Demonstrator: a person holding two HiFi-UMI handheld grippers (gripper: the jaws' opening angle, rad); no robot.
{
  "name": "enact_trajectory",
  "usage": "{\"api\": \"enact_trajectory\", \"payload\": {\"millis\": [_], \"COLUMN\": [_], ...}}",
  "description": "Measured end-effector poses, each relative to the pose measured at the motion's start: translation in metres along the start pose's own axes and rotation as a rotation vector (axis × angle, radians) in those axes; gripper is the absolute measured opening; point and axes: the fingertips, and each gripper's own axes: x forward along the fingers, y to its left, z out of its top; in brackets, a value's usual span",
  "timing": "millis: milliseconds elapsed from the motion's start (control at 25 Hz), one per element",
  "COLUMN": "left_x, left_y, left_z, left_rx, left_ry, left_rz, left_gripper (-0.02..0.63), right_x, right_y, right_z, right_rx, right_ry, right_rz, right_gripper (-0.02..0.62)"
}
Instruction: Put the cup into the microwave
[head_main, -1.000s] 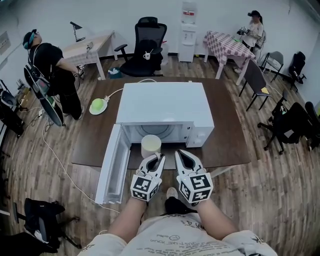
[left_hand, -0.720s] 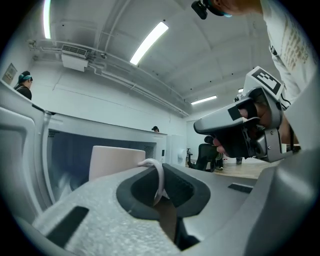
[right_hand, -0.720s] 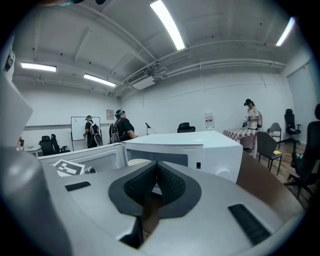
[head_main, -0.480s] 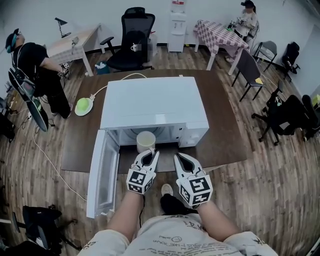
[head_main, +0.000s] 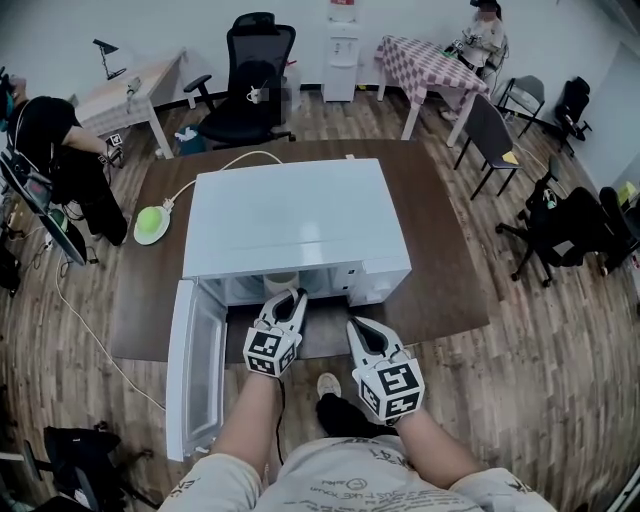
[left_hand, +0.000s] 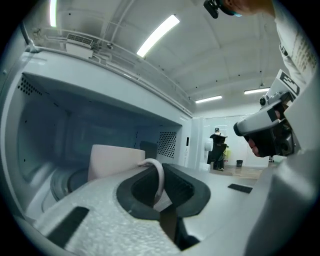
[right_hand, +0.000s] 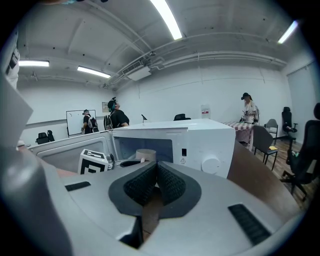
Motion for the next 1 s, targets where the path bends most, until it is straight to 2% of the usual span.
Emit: {"api": "enact_trajectory", "payload": {"millis": [400, 760, 1000], "left_x": [0.028, 0.029, 0.021], "left_y": [0.008, 0.016, 0.017], "left_z": [-0.003, -0.015, -0.024], "left_rx": [-0.005, -0.028, 0.03], "left_ry": [0.002, 0.077, 0.108], "left_rz": [-0.022, 0.003, 0.023], "left_gripper": [0.026, 0.028, 0.028], "right_x": [0.008, 0.009, 0.01], "right_y": [-0.005, -0.008, -0.001], "right_z": [-0.003, -0.008, -0.012], "right_rx": [-0.022, -0.016, -0.018], "right_ry": [0.02, 0.034, 0.038], "right_rz": [0.005, -0.011, -0.003], "right_gripper": [0.017, 0.017, 0.017]}}
